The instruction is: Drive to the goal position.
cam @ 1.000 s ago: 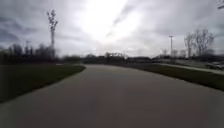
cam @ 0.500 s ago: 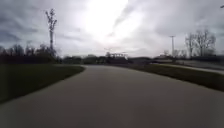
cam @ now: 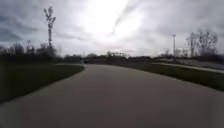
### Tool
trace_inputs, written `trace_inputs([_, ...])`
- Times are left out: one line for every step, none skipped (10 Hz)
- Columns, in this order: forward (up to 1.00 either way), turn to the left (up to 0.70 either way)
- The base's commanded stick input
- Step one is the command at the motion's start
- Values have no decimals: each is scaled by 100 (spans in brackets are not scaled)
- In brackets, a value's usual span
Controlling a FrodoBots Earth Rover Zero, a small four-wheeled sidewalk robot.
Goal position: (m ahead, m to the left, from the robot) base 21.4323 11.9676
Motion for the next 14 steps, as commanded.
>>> trace_inputs([100, 21])
trace_inputs([100, 2])
trace_inputs([100, 0])
trace_inputs([100, 0])
trace_inputs([100, 0])
trace_inputs([100, 0])
trace_inputs([100, 0])
trace_inputs([100, 0])
trace_inputs([100, 0])
trace_inputs([100, 0])
trace_inputs([100, 0])
trace_inputs([100, 0])
trace_inputs([100, 0])
trace_inputs([100, 0])
